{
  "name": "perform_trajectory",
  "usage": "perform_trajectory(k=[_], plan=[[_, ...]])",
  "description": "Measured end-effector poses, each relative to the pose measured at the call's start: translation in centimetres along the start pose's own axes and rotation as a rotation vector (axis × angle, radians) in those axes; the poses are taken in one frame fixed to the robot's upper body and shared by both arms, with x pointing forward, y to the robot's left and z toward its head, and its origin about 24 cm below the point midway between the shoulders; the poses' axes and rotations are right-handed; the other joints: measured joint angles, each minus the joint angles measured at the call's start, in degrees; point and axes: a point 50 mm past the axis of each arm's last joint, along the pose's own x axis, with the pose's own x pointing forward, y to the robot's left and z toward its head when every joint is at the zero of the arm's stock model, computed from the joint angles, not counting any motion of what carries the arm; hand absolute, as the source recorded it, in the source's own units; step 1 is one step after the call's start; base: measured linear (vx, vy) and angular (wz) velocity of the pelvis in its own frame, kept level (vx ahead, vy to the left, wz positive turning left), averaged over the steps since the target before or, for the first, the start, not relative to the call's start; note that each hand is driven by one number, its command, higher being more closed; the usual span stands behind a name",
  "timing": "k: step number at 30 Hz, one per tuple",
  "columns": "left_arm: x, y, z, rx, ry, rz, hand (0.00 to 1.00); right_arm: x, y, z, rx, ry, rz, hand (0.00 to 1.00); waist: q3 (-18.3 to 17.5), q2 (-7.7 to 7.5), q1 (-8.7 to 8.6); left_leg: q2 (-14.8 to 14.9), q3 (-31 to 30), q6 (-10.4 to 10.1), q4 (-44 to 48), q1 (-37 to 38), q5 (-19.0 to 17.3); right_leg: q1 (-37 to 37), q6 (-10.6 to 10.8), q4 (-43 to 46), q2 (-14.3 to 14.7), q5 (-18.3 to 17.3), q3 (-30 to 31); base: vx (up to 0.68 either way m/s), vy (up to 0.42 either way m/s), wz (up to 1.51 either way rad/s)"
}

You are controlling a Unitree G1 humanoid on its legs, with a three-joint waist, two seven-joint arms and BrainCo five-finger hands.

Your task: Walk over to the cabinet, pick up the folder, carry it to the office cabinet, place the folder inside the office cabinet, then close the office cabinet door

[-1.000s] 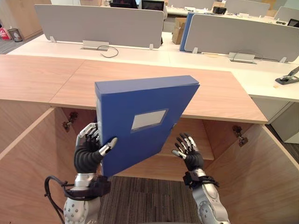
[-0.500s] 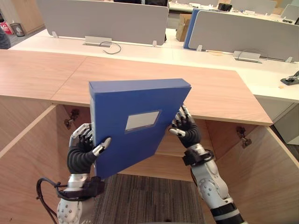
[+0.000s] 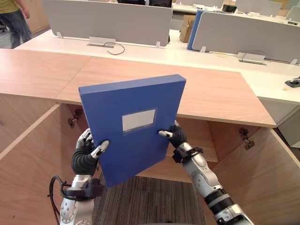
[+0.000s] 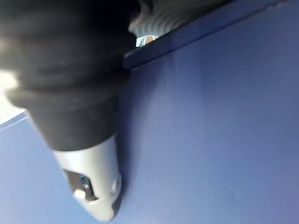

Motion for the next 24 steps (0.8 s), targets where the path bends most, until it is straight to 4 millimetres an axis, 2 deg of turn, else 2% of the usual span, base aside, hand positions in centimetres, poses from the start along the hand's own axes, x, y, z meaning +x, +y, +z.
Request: perform_trajectory(k=[3, 4, 12, 15, 17, 18, 24], plan=[[0.0, 0.1, 0.1, -0.02, 0.006, -0.008, 1.0, 0.6, 0.0, 0.1, -0.018, 0.001, 0.013, 0.0, 0.0, 0.04, 0.02, 0.0, -0.1, 0.0, 0.0, 0.0, 0.1, 0.0, 0.0, 0.0, 0.0, 0.0, -0.1, 0.0, 0.0, 0.0], [0.0, 0.2, 0.1, -0.02, 0.008, -0.012, 1.0, 0.8, 0.0, 0.1, -0.024, 0.004, 0.016, 1.0, 0.0, 0.04, 0.03, 0.0, -0.2, -0.1, 0.0, 0.0, 0.1, 0.0, 0.0, 0.0, 0.0, 0.0, -0.1, 0.0, 0.0, 0.0], [0.3, 0.7, 0.9, -0.057, 0.017, -0.05, 1.0, 1.6, 0.5, 0.2, -0.155, 0.119, 0.185, 1.0, -0.3, 0.09, 0.07, 0.1, -0.4, -0.6, 0.0, -0.2, 0.5, 0.0, -0.4, -0.2, 0.1, 0.3, -0.4, 0.0, 0.001, 0.01], [0.4, 1.8, 0.9, -0.042, 0.064, -0.08, 1.0, 0.2, 0.3, -0.4, -0.15, 0.258, 0.322, 1.0, -1.6, 0.08, 0.12, 0.1, -1.2, -0.8, 0.1, -1.0, 0.6, 0.3, -0.4, -1.3, 0.2, 0.8, -1.3, -0.01, 0.001, 0.11], [0.3, 1.8, 0.5, -0.062, 0.094, -0.098, 1.0, -0.5, 0.1, -0.9, -0.11, 0.319, 0.334, 1.0, -2.0, 0.04, 0.25, 0.2, -1.4, -0.8, 0.1, -0.9, 0.6, 0.7, -0.5, -1.6, 0.3, 0.9, -1.4, 0.01, 0.003, 0.06], [0.3, 1.5, 0.2, -0.083, 0.114, -0.122, 0.0, -0.9, -0.2, -1.0, -0.095, 0.345, 0.335, 1.0, -2.2, 0.11, 0.46, 0.2, -1.4, -0.8, 0.1, -0.9, 0.6, 0.8, -0.5, -1.9, 0.3, 1.1, -1.4, 0.0, 0.0, 0.0], [0.8, 2.1, -1.1, -0.057, 0.202, -0.226, 0.0, -2.3, -1.3, -1.7, -0.067, 0.511, 0.362, 1.0, -2.3, 0.09, 0.92, 0.2, -1.3, -0.8, 0.5, -1.1, 0.6, 0.9, -0.6, -2.0, 0.4, 1.4, -1.4, 0.0, 0.0, 0.0]])
